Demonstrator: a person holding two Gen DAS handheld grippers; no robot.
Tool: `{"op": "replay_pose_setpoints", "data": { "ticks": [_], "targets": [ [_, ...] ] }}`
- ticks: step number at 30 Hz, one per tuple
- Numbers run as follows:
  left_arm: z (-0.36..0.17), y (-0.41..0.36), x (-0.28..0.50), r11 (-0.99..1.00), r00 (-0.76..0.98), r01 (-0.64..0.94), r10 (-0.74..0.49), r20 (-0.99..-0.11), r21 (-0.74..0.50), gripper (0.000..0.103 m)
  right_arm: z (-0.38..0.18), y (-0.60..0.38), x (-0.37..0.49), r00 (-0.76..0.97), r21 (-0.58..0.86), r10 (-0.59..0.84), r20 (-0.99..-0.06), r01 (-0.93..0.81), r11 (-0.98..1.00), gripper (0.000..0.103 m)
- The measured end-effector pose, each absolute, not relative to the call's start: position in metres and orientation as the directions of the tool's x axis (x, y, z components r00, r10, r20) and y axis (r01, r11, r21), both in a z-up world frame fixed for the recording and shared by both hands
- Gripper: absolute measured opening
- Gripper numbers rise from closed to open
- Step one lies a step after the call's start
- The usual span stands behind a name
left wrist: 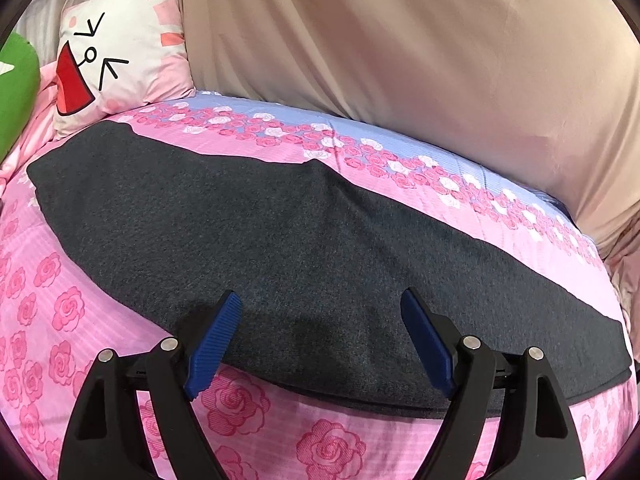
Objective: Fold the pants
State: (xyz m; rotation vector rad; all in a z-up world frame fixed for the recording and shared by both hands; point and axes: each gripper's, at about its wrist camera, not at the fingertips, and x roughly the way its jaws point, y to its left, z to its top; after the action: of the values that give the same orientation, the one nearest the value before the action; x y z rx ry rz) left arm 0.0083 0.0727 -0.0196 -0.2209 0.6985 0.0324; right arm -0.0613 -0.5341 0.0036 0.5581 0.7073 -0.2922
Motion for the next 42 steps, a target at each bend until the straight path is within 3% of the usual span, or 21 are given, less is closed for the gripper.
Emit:
{"op": "replay_pose_setpoints", "data": {
  "ticks": [4, 6, 10, 13, 14, 17, 18, 20, 24, 31, 37, 42],
  "targets": [
    [-0.020, 0.073, 0.008, 0.975, 0.763, -0.109, -0.042, -0.644, -0.193, 0.080, -0.027, -0.525, -0.031, 0.670, 0.366, -0.029, -0.742, 0.442, 0.819, 0.034],
    [-0.020, 0.074, 0.008, 0.975, 0.764, -0.108, -0.043, -0.644, -0.193, 0.080, -0.024, -0.517, -0.026, 0.672, 0.312, -0.076, -0.737, 0.438, 0.843, 0.003],
    [-0.020, 0.074, 0.009, 0.974, 0.761, -0.110, -0.046, -0.647, -0.199, 0.080, 0.011, -0.501, -0.049, 0.725, 0.251, -0.157, -0.671, 0.420, 0.872, 0.003],
    [-0.022, 0.074, 0.012, 0.973, 0.753, -0.112, -0.051, -0.657, -0.204, 0.080, -0.011, -0.505, -0.050, 0.647, 0.185, -0.187, -0.739, 0.462, 0.868, 0.003],
    [-0.022, 0.075, 0.013, 0.972, 0.749, -0.112, -0.054, -0.661, -0.207, 0.080, -0.027, -0.509, -0.046, 0.613, 0.184, -0.169, -0.771, 0.469, 0.864, 0.004],
    [-0.024, 0.078, 0.016, 0.968, 0.737, -0.104, -0.079, -0.671, -0.228, 0.080, -0.017, -0.510, -0.056, 0.644, 0.217, -0.180, -0.743, 0.487, 0.846, 0.014],
    [-0.023, 0.082, 0.016, 0.964, 0.732, -0.097, -0.100, -0.674, -0.249, 0.080, -0.012, -0.509, -0.061, 0.659, 0.228, -0.187, -0.729, 0.491, 0.841, 0.034],
    [-0.022, 0.096, 0.015, 0.945, 0.728, -0.101, -0.142, -0.671, -0.310, 0.080, -0.005, -0.504, -0.071, 0.685, 0.257, -0.181, -0.706, 0.486, 0.836, 0.063],
    [-0.013, 0.150, 0.007, 0.900, 0.730, -0.161, -0.167, -0.663, -0.404, 0.080, -0.004, -0.494, -0.086, 0.710, 0.316, -0.138, -0.690, 0.467, 0.826, 0.063],
    [0.019, 0.275, -0.012, 0.826, 0.799, -0.348, 0.014, -0.601, -0.444, 0.080, -0.006, -0.437, -0.081, 0.735, 0.307, -0.083, -0.673, 0.379, 0.873, 0.063],
    [-0.025, 0.313, 0.029, 0.814, 0.641, -0.467, 0.043, -0.766, -0.344, 0.077, -0.008, -0.413, -0.064, 0.704, 0.246, -0.119, -0.700, 0.394, 0.886, 0.064],
    [-0.008, 0.291, -0.005, 0.813, 0.736, -0.426, 0.056, -0.675, -0.397, 0.077, -0.006, -0.454, -0.081, 0.689, 0.291, -0.170, -0.705, 0.499, 0.816, 0.070]
  ]
}}
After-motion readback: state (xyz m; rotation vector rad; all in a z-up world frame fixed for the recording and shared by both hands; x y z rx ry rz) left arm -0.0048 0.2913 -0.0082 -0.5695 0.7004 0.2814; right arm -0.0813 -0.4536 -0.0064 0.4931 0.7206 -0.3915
